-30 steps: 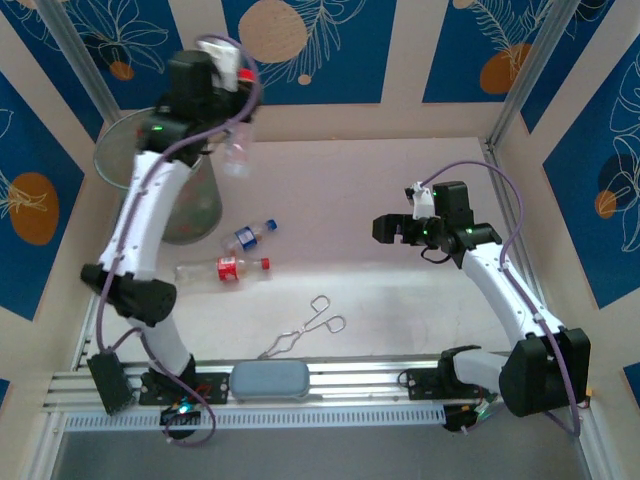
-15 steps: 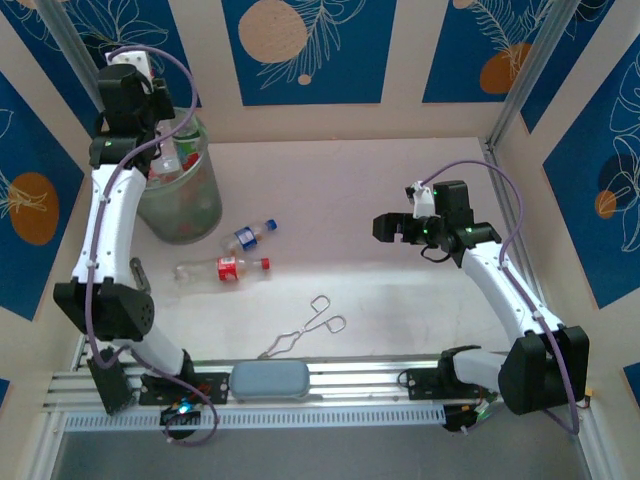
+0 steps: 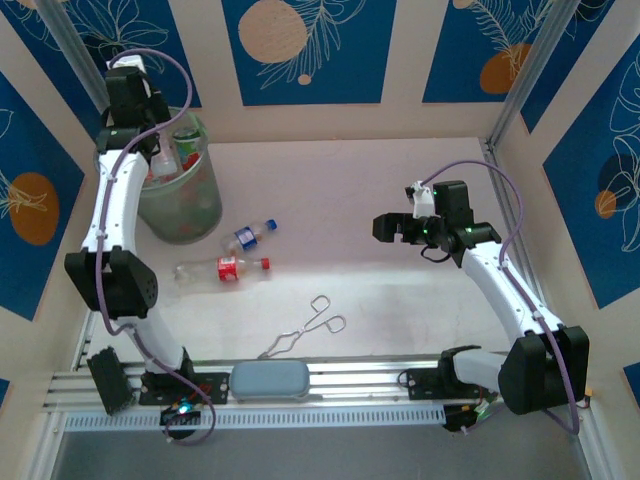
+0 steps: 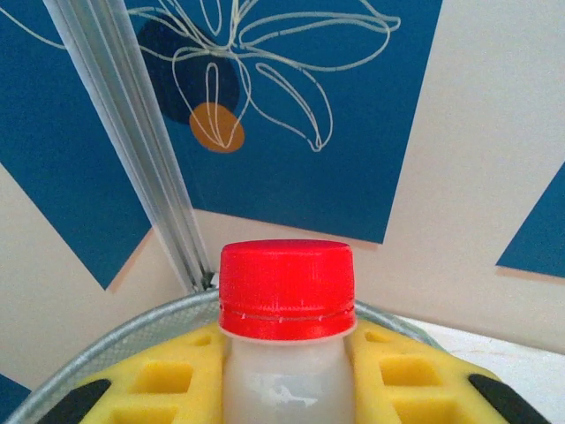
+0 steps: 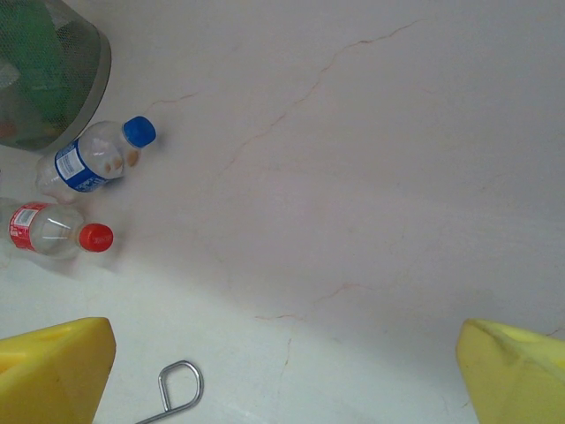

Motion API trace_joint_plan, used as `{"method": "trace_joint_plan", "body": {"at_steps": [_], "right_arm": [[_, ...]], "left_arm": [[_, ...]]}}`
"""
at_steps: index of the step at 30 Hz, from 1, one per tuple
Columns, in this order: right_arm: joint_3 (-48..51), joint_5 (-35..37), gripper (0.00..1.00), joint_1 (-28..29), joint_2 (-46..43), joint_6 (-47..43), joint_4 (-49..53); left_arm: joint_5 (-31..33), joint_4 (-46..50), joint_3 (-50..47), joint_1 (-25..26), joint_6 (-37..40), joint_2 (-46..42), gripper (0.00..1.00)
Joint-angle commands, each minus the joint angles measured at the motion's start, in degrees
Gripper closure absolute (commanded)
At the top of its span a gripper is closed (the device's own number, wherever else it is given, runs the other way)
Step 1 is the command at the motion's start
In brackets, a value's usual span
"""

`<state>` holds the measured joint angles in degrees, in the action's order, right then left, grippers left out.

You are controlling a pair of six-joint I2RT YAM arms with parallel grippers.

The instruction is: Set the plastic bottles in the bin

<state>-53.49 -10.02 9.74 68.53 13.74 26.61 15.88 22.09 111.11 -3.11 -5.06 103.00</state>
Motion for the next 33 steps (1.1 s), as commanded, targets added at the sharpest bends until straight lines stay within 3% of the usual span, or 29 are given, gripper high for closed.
{"method": "trace_joint_plan", "body": {"at_steps": [1, 10, 14, 16, 17, 27, 33], "right_arm": [[-0.65, -0.72, 0.01, 0.02, 0.45, -0.35, 0.42], [-0.03, -0.22, 0.01, 0.02, 0.29, -0.25, 0.26], [-0.49, -0.09, 0.01, 0.02, 0.46, -0.47, 0.11], [-0.67, -0.17, 0.01, -0.04, 0.71, -0.51, -0.05], [-0.7, -0.25, 0.01, -0.01, 0.8, -0.52, -0.16], [-0.48, -0.35, 0.01, 0.06, 1.0, -0.3, -0.25], [-0.03, -0.79, 0.01, 0.36, 1.58, 0.17, -1.29]], "left_arm": [[-1.14, 0.19, -1.28, -0.9, -2.12, 1.26, 0.75], [-3.74, 5.4, -2.02, -1.46, -5.72, 4.55, 0.7], [-5.09, 6.39, -3.62, -1.95, -6.27, 4.36, 0.57], [-6.15, 6.55, -4.68, -2.4, -7.02, 4.18, 0.42], [-6.15, 6.46, -5.14, -2.57, -7.53, 3.99, 0.39], [-7.82, 7.8, -2.85, -4.95, -7.34, -0.81, 0.24], [-13.07, 10.02, -2.9, -5.78, -7.16, -4.41, 0.21]]}}
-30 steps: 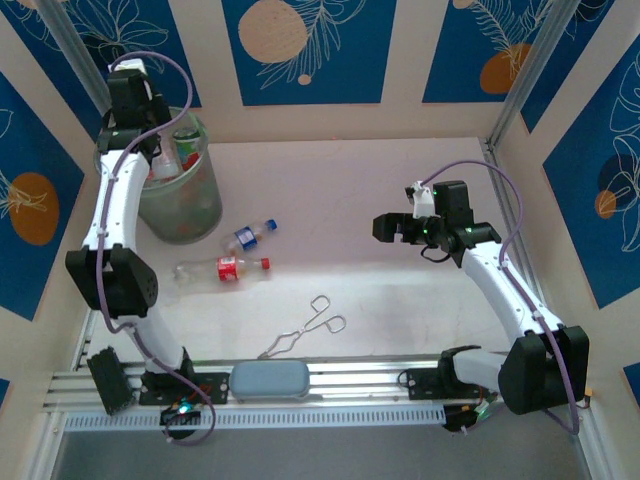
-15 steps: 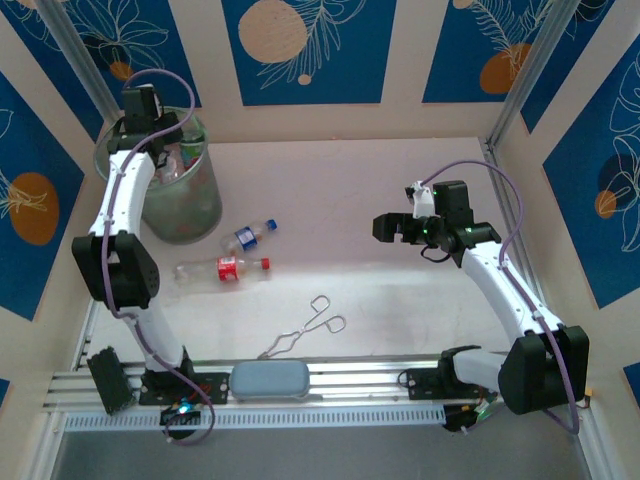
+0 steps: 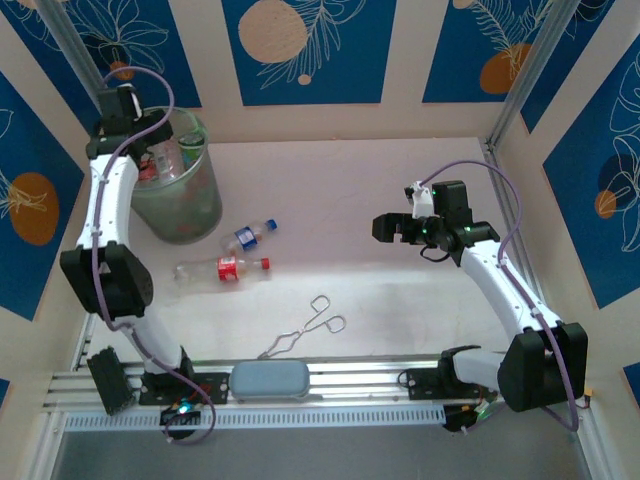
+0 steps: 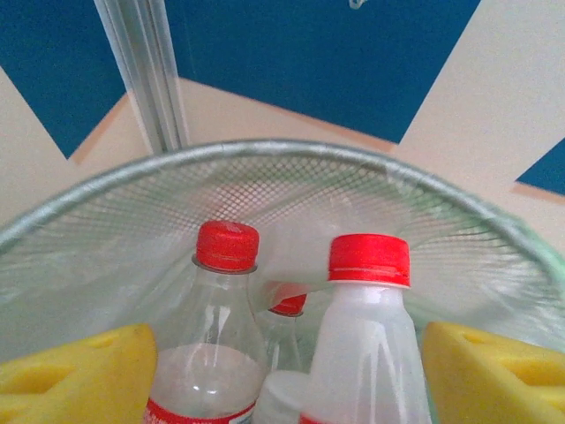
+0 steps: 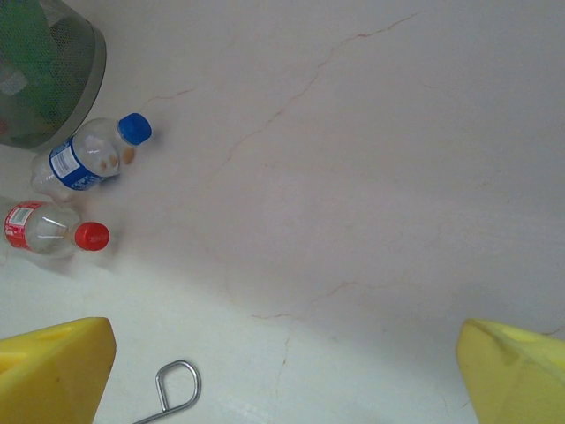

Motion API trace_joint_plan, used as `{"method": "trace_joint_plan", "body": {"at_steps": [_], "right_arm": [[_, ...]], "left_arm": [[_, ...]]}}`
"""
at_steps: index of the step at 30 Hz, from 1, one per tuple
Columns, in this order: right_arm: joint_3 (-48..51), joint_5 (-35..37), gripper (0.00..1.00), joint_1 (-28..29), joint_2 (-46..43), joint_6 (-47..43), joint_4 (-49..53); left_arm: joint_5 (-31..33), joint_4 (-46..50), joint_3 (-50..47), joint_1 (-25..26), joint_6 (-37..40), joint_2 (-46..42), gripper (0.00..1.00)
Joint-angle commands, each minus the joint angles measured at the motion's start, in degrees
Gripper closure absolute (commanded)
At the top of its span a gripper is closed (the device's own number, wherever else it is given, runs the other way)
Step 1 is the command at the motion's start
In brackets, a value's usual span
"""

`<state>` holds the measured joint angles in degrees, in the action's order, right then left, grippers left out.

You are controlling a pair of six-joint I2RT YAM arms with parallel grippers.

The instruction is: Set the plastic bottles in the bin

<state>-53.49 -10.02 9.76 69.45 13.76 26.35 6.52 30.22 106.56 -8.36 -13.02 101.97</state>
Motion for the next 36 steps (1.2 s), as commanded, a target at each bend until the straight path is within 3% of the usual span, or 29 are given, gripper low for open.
{"method": "trace_joint_plan", "body": {"at_steps": [1, 2, 7, 9, 21, 24, 31, 36], "right_arm": [[-0.1, -0.79, 0.01, 0.51, 0.92, 0.17, -1.04], [-0.13, -0.79, 0.01, 0.68, 1.09, 0.17, -1.03], [-0.47, -0.49, 0.01, 1.23, 1.31, 0.01, -0.85], [-0.51, -0.28, 0.01, 1.35, 1.17, -0.05, -0.73], [-0.78, -0.09, 0.01, 1.58, 0.6, -0.18, -0.24], [-1.13, 0.02, 0.01, 1.66, 0.63, -0.29, -0.01], [-1.2, -0.15, 0.01, 1.88, 1.19, 0.08, -0.64], [-1.35, -0.17, 0.01, 2.25, 2.2, 0.2, -1.22]], "left_arm": [[-4.86, 1.91, 0.96, -0.6, 0.57, -3.99, 0.21], [-5.77, 1.79, 0.19, -0.58, 0.26, -4.4, 0.22], [-8.13, 0.45, -4.69, -0.6, -2.13, -5.37, 0.49], [-9.0, -0.22, -6.82, -0.52, -3.06, -5.46, 0.54], [-11.43, -2.81, -13.72, -0.51, -5.84, -5.42, 0.6], [-9.62, -1.23, -10.44, -0.56, -4.07, -5.76, 0.57], [-7.83, 6.33, 1.6, -0.51, 2.13, -7.47, 0.24], [-7.14, 11.86, 2.0, 0.85, 5.32, -12.38, 0.18]]}}
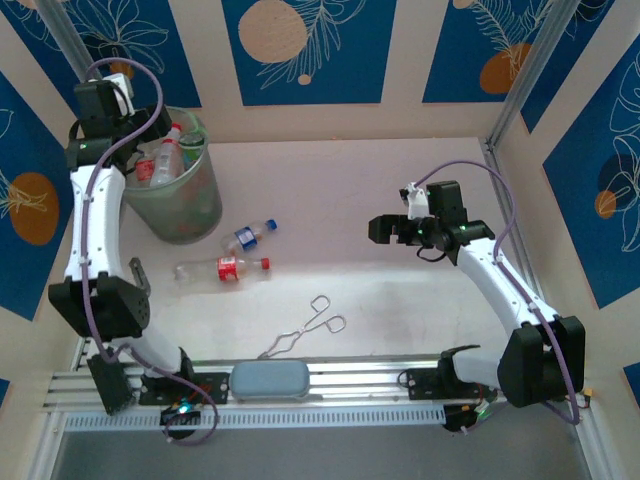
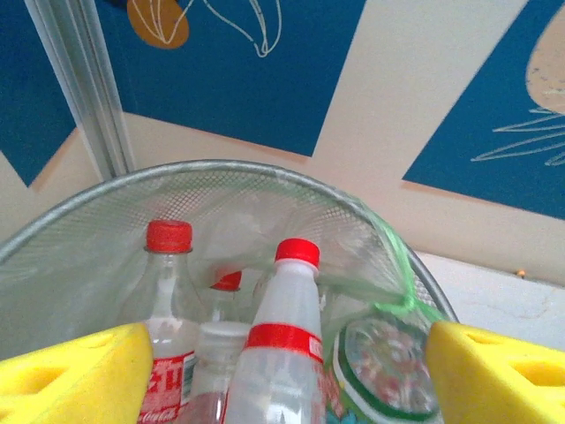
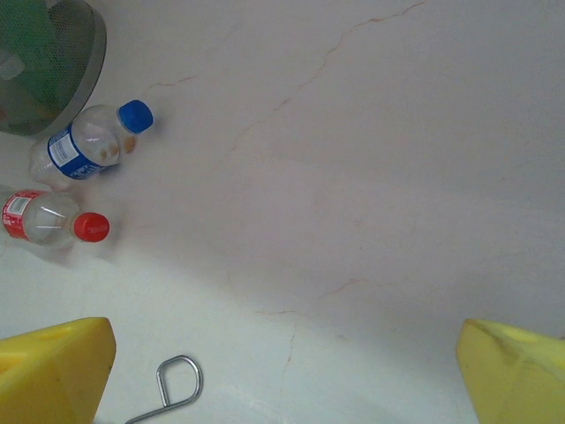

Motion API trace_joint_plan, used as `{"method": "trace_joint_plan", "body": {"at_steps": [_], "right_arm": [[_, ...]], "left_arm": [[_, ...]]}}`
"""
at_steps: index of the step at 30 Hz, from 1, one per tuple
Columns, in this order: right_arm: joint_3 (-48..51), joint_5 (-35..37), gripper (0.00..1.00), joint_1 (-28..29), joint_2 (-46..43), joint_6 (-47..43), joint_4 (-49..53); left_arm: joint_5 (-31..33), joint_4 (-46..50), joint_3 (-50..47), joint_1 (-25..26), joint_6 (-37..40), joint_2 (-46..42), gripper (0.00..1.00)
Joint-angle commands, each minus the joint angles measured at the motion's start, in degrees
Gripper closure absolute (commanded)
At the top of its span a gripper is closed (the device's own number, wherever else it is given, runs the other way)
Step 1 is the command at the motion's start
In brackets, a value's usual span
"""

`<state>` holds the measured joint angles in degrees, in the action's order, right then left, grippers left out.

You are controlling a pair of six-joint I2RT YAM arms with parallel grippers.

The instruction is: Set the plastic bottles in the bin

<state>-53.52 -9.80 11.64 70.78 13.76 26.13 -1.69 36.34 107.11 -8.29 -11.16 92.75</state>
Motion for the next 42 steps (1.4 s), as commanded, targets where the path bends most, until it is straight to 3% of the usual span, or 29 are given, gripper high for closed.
{"method": "trace_joint_plan", "body": {"at_steps": [1, 9, 13, 17, 26, 36, 42], "right_arm": [[-1.49, -0.39, 0.01, 0.4, 1.01, 0.08, -1.13], [-2.21, -0.39, 0.01, 0.57, 2.33, 0.29, -2.11], [-2.38, -0.9, 0.01, 0.57, 3.5, 0.26, -2.84], [-2.64, -1.49, 0.01, 0.66, 4.27, 0.22, -3.16], [-0.65, -1.23, 0.01, 0.58, 1.93, 0.49, -3.37], [0.62, -1.4, 0.01, -0.47, 0.63, -0.16, -3.37], [0.83, -1.06, 0.01, -1.08, 0.51, -0.56, -2.8]], "left_arm": [[1.88, 7.11, 0.55, 1.84, 4.31, -4.78, 0.17], [18.34, 16.48, -13.65, 19.75, 7.73, -19.66, 0.16], [18.1, 20.85, -21.68, 27.1, 2.39, -24.84, 0.19], [16.78, 23.46, -27.77, 32.87, -1.4, -22.8, 0.17], [11.88, 15.41, -41.8, 33.3, -0.62, -11.45, 0.0], [16.02, 8.25, -45.01, 32.52, 3.72, -4.07, 0.0], [12.17, 5.45, -46.11, 30.97, 3.5, 0.06, 0.0]]}}
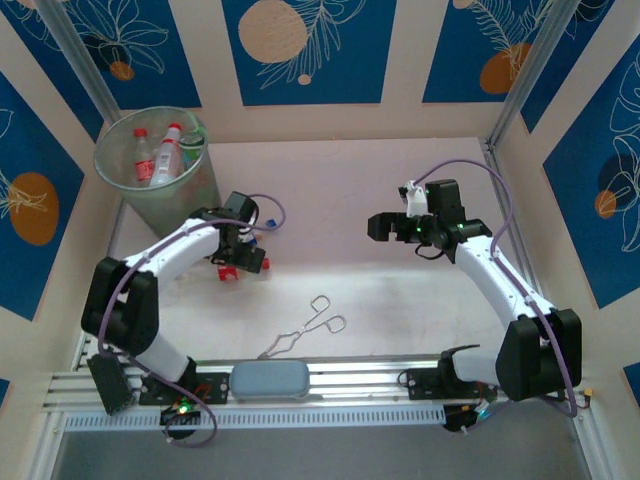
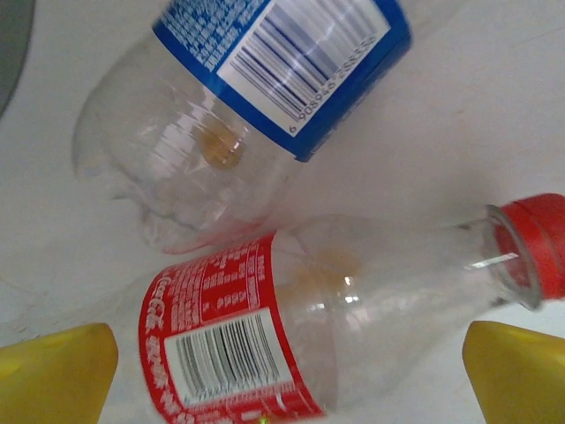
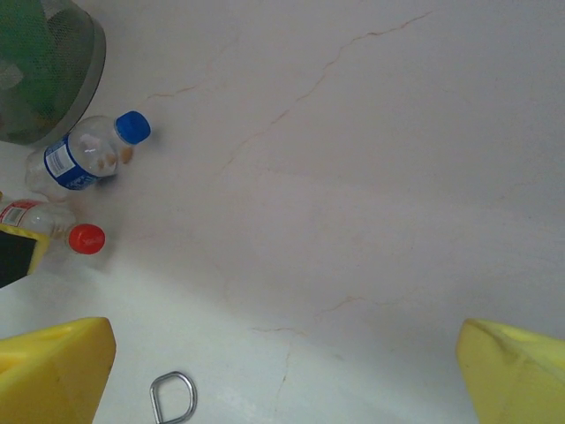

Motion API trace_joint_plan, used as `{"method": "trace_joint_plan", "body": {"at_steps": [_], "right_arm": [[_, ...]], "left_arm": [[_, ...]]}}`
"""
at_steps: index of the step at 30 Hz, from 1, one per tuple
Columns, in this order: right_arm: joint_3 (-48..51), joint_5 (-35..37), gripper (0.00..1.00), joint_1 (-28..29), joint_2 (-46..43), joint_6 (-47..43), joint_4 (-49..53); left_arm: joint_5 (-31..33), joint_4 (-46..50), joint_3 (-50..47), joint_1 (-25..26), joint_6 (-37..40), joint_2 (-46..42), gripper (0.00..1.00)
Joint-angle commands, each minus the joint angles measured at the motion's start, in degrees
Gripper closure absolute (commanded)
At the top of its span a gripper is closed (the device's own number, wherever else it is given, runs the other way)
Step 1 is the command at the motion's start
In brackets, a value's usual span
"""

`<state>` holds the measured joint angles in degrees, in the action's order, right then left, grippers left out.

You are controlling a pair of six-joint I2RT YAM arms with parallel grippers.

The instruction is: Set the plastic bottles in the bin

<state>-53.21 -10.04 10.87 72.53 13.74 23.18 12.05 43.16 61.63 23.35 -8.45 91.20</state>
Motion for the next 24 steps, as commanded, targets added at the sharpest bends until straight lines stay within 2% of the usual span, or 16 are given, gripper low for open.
{"method": "trace_joint_plan", "body": {"at_steps": [1, 4, 12, 24], "right_arm": [[0.56, -0.79, 0.01, -0.41, -1.47, -0.58, 0.19], [0.74, -0.92, 0.01, -0.68, -1.87, -0.65, 0.11], [0.56, -1.12, 0.01, -0.77, -1.63, -0.64, 0.2], [0.48, -0.86, 0.01, -0.91, -1.6, -0.8, 0.38]], "left_arm": [[-1.6, -1.7, -0.61, -0.62, 0.79, 2.15, 0.0], [-2.42, -2.33, -0.33, -0.6, 0.93, 3.2, 0.0], [-10.07, -2.81, 0.67, 1.9, -4.15, 3.93, 0.13], [-9.68, -4.67, 3.74, 9.56, -10.01, 8.42, 0.36]]}}
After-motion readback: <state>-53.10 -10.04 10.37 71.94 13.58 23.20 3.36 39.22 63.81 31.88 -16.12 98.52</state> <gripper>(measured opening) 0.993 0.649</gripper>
